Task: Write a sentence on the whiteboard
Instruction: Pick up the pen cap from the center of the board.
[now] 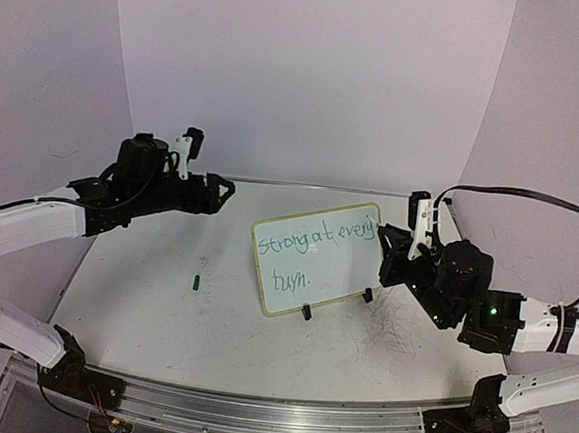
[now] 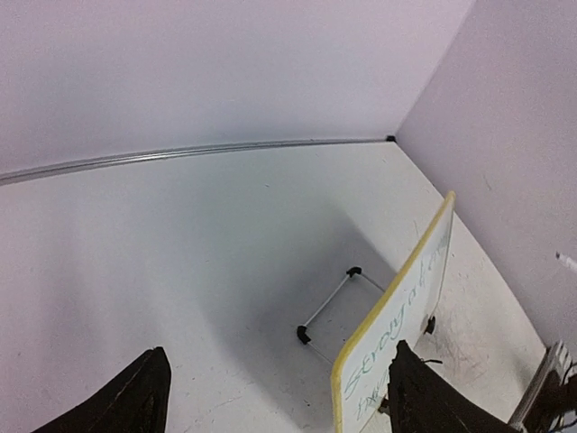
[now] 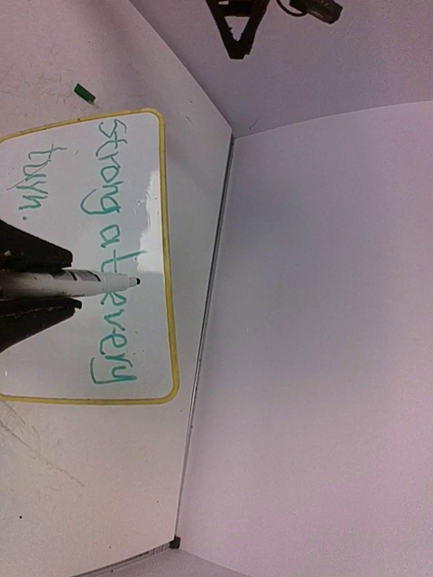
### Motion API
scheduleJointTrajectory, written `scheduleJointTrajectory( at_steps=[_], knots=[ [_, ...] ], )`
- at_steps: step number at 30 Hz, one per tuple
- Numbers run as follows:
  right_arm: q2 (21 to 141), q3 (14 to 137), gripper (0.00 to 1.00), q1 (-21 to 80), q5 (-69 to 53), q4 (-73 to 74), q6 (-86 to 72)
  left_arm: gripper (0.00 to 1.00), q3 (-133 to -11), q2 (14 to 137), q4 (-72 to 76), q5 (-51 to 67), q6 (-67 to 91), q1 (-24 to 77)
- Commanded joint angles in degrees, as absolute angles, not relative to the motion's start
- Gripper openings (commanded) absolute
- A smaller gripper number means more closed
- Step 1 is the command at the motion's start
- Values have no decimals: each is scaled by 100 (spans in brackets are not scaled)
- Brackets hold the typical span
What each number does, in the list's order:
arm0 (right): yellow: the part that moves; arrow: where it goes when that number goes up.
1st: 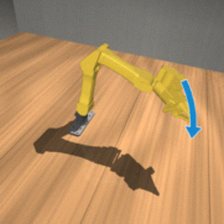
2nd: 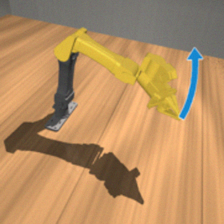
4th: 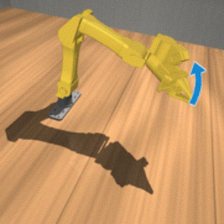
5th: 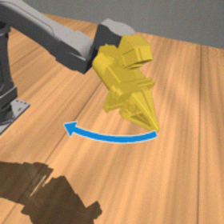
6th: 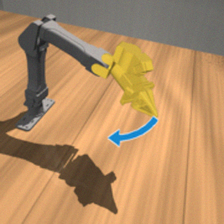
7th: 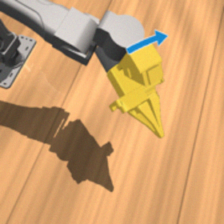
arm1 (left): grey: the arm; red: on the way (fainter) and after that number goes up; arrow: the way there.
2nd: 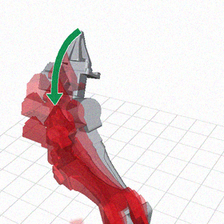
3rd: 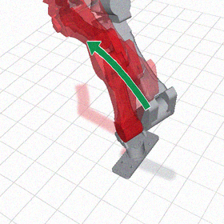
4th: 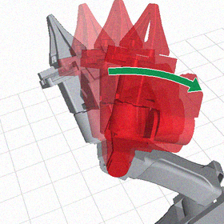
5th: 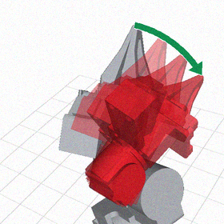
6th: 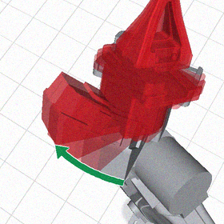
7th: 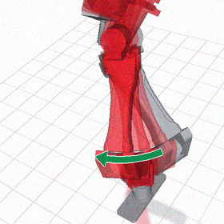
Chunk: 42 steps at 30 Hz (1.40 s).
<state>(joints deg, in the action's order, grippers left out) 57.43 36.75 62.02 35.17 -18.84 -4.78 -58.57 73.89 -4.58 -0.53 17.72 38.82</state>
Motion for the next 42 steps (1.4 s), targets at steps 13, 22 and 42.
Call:
scheduleJointTrajectory(
  at_steps=[13, 22, 42],
  knots=[
    [5900, 3924, 0, 6162, 2503, -2076, -847, 62, -4833, 7925, -2356, -31, 3243, 3463],
    [5595, 3697, 0, 6164, 2489, -2029, -995, 45, -5061, 9109, -1968, -122, 2965, 3480],
    [5493, 3604, 0, 6162, 2538, -2048, -932, 36, -5540, 10096, -2141, -745, 2822, 3692]
  ],
)
